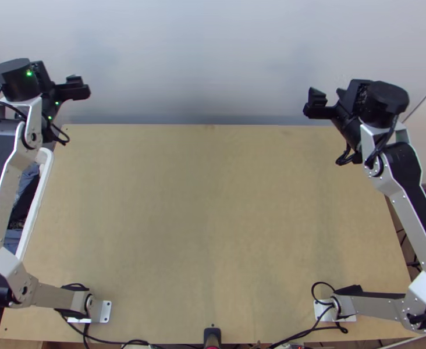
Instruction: Fold the t-shirt
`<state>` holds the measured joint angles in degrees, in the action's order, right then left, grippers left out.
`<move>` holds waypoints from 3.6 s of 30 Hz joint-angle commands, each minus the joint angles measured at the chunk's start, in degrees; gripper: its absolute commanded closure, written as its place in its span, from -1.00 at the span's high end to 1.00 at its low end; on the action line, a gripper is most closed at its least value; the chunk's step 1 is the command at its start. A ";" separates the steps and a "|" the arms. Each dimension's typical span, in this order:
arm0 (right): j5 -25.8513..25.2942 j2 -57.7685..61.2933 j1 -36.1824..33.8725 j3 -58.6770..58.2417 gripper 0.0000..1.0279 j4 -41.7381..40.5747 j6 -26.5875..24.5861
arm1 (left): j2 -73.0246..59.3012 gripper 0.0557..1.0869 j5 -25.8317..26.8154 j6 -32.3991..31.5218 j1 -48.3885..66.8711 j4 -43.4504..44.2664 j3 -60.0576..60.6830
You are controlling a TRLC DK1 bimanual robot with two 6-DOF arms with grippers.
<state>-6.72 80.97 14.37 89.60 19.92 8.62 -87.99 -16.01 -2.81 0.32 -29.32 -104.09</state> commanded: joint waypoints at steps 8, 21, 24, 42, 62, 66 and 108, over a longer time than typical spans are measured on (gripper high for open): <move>-0.22 1.47 -0.31 -5.67 0.83 3.02 -0.45 | -2.19 0.90 -2.18 -0.44 -19.65 -7.86 -0.58; -0.31 1.82 2.94 -7.78 0.85 2.75 -2.56 | -17.75 0.90 -1.30 5.80 -35.21 -2.14 -1.11; -0.40 2.44 2.24 -7.86 0.85 2.75 -2.12 | -23.81 0.90 -0.25 6.15 -37.76 -0.39 -4.10; -2.42 2.35 0.92 -11.12 0.85 3.54 -1.94 | -49.74 0.90 -0.34 11.69 -44.44 -1.18 -21.06; -4.70 0.24 1.10 -11.91 0.85 6.27 -1.94 | -61.87 0.90 -0.25 12.48 -42.50 2.60 -24.93; -5.06 0.24 1.19 -11.64 0.84 6.62 -1.94 | -63.45 0.90 -0.16 12.30 -41.98 4.54 -25.02; -7.08 4.20 2.94 -9.27 0.85 7.94 -2.38 | -58.09 -0.93 10.30 7.47 -44.00 -2.06 -26.07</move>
<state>-13.56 84.51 16.32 80.25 28.10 6.13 -152.97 -7.68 6.09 -43.31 -27.79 -130.76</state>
